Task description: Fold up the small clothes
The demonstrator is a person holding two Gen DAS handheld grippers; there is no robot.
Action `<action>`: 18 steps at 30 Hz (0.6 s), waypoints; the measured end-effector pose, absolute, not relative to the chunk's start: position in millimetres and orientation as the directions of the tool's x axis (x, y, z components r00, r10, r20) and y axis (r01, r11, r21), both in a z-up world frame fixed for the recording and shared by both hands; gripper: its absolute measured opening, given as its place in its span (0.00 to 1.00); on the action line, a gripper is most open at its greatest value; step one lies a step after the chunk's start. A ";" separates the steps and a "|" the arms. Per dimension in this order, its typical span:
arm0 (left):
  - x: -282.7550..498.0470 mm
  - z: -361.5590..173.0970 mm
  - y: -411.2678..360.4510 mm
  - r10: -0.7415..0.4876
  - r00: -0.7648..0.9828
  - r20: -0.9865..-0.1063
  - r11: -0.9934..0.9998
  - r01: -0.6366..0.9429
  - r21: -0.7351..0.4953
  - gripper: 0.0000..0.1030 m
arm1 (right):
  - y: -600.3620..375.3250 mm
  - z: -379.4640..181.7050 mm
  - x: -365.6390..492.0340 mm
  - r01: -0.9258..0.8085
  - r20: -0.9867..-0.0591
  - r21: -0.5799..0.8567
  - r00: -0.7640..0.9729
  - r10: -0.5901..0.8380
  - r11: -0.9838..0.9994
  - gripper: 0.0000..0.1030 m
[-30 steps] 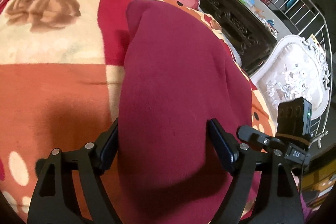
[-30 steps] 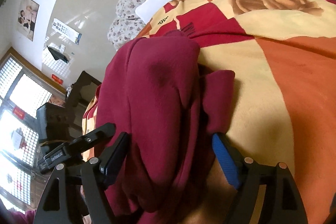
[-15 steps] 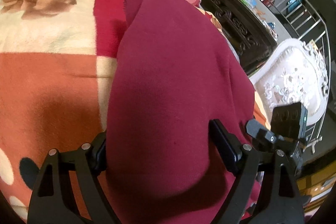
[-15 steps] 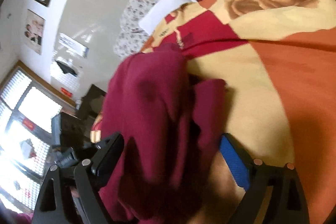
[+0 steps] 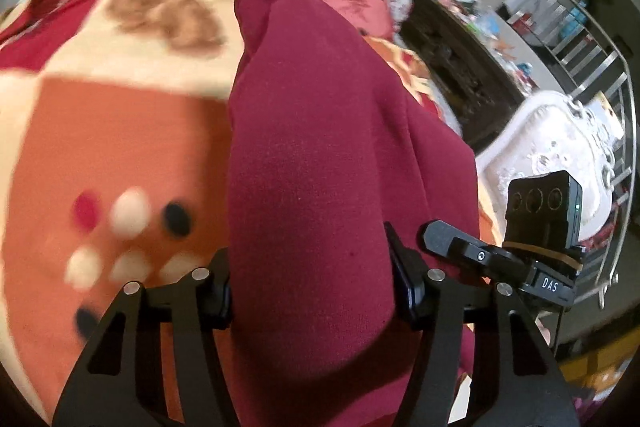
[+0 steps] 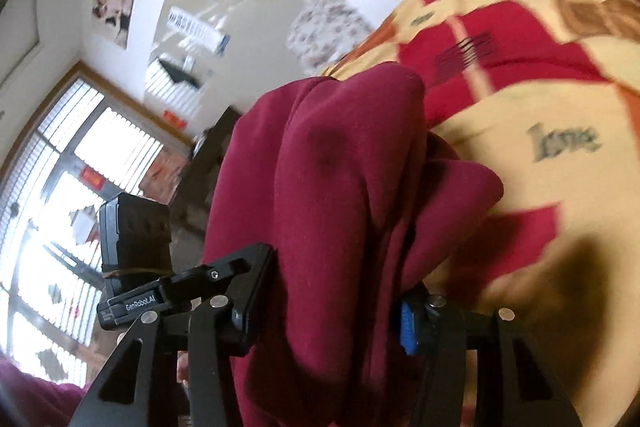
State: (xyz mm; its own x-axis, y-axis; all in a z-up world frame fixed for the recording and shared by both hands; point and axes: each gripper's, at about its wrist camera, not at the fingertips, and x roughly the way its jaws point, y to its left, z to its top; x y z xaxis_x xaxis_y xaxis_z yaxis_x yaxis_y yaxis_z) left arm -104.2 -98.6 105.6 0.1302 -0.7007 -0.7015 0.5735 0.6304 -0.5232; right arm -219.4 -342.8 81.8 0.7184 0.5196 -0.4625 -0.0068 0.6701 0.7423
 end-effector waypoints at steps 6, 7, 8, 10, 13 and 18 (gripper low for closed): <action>-104.2 52.4 -63.5 -0.605 0.103 -0.789 0.727 0.477 -0.495 0.59 | -297.6 36.4 -196.9 0.119 -0.626 0.693 0.588 0.512 0.712 0.52; -104.9 49.8 -60.4 -0.606 0.108 -0.788 0.727 0.476 -0.494 0.60 | -295.7 36.6 -197.4 0.127 -0.644 0.673 0.585 0.492 0.729 0.52; -107.7 53.6 -55.5 -0.616 0.126 -0.777 0.722 0.484 -0.494 0.60 | -294.8 41.7 -201.1 0.124 -0.647 0.660 0.595 0.477 0.741 0.52; -114.4 67.2 -50.5 -0.605 0.163 -0.779 0.725 0.516 -0.456 0.61 | -296.7 54.1 -207.4 0.130 -0.653 0.643 0.608 0.452 0.754 0.54; -119.9 84.5 -45.6 -0.576 0.234 -0.783 0.744 0.548 -0.383 0.61 | -300.8 74.2 -219.7 0.141 -0.672 0.590 0.632 0.386 0.795 0.54; -116.1 99.2 -41.7 -0.560 0.350 -0.751 0.771 0.551 -0.318 0.62 | -300.6 111.4 -214.9 0.082 -0.595 0.587 0.718 0.360 0.806 0.54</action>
State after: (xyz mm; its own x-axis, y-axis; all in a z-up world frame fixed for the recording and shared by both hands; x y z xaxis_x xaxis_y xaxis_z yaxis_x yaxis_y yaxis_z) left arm -116.1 -41.7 99.2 0.3504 -0.5598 -0.7509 0.5513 0.7714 -0.3178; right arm -214.9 -300.6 111.4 0.7182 0.3604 -0.5952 0.0819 0.8057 0.5867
